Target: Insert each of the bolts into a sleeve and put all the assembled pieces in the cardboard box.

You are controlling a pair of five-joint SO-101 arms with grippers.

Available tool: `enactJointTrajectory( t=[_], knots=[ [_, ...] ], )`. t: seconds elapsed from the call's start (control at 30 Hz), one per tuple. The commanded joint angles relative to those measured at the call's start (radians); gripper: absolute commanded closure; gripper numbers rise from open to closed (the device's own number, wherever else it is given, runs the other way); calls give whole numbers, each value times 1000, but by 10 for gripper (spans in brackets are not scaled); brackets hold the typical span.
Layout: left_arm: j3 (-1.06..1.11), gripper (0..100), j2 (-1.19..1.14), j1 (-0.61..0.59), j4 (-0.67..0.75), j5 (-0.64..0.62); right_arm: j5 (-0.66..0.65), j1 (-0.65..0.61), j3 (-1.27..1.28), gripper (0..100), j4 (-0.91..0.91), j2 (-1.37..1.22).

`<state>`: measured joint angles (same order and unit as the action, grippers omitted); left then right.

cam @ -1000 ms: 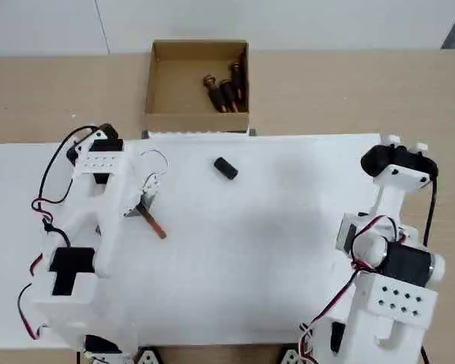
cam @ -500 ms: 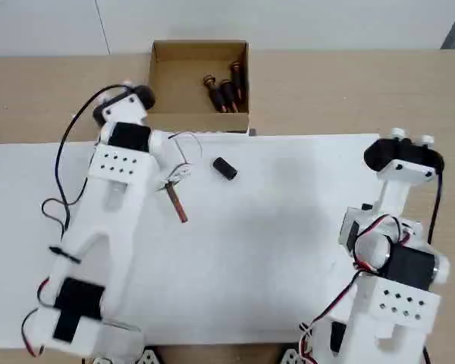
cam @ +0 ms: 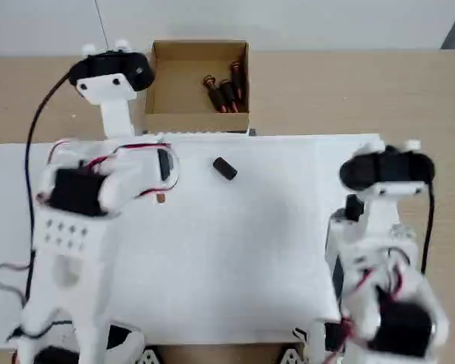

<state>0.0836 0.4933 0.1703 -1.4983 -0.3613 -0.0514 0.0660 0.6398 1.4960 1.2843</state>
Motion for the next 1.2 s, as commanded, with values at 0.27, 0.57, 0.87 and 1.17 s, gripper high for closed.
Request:
enactJointTrajectory(
  t=[0.27, 0.57, 0.87, 1.17],
  knots=[
    [364, 995, 364, 8, 284, 83, -54, -130, 445, 995, -303, 409],
    [745, 995, 664, 11, 626, 133, -55, -308, 657, 995, -464, 518],
    [981, 995, 907, 34, 798, -58, -55, -527, 830, 995, -664, 518],
    [1244, 995, 1261, 206, 845, -167, -55, -745, 933, 995, -776, 518]
  ],
)
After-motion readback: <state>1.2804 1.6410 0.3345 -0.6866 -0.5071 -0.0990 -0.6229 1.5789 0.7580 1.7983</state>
